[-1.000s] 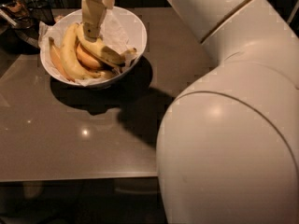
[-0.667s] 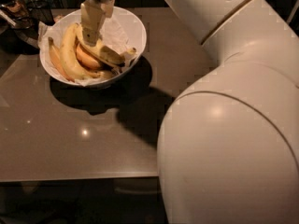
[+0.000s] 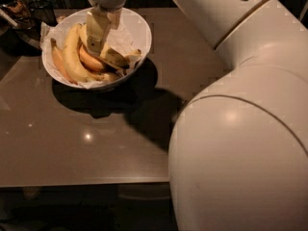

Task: Pick banana from white bowl

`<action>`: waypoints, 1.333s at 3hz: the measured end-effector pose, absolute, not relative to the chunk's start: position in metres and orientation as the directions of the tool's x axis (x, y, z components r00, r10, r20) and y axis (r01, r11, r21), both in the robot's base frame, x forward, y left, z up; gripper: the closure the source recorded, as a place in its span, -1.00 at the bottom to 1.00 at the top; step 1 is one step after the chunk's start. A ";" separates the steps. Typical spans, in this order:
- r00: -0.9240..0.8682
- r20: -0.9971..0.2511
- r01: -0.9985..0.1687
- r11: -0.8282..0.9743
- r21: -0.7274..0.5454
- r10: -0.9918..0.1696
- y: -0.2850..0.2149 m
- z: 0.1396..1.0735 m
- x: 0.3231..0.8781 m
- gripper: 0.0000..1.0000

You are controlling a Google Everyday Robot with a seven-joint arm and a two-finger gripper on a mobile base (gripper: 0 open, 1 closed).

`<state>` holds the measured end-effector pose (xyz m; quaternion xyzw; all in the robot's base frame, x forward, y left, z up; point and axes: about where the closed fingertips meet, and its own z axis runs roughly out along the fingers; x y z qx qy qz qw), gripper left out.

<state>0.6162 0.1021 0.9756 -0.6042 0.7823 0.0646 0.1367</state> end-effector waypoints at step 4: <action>-0.218 -0.265 -0.969 0.241 -0.054 -0.939 0.135 0.958 0.638 -0.42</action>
Offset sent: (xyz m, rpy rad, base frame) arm -0.0163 -0.0183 -0.0088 -0.1538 0.1583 0.0255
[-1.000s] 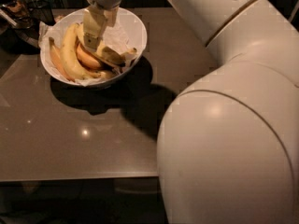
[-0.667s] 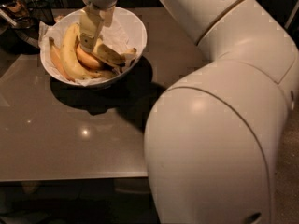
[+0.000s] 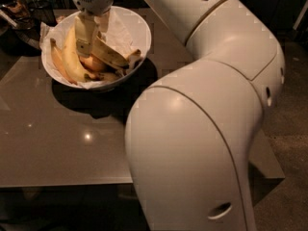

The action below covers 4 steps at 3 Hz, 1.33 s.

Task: Pick banana from white bowl

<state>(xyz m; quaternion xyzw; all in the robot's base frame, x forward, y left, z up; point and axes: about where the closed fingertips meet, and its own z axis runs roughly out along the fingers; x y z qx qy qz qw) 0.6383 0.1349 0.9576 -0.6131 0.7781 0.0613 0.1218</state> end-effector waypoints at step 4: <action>-0.174 -0.242 -0.982 0.187 -0.030 -0.955 0.133 0.946 0.635 -0.11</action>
Offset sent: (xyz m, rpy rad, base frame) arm -0.0346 -0.0395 -0.0154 -0.1551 0.1980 0.0460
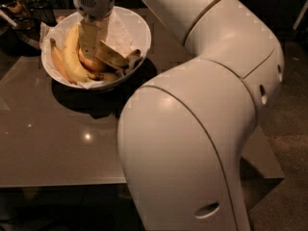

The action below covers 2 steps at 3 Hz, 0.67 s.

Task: Pick banana from white bowl

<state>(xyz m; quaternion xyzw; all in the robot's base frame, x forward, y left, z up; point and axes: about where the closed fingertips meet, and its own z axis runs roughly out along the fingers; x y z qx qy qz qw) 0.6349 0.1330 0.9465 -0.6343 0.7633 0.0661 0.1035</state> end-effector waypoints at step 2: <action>-0.172 -0.246 -0.982 0.186 -0.033 -0.954 0.134 0.947 0.636 0.82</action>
Offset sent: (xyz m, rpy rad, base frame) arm 0.0008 0.0010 0.0001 0.0035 -0.0037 0.0006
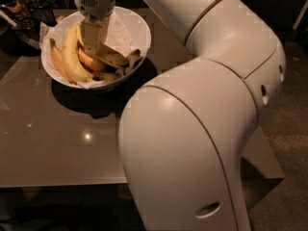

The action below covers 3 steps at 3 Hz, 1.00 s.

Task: Pick banana from white bowl

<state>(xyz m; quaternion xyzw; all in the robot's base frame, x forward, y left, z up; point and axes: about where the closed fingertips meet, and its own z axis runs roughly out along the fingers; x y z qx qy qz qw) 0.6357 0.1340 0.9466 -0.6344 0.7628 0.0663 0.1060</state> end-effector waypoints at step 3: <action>-0.099 -0.299 -0.956 0.174 -0.236 -0.949 0.121 0.992 0.606 1.00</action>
Offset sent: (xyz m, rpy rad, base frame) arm -0.0512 -0.0215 0.0606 0.0116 -0.2815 0.0189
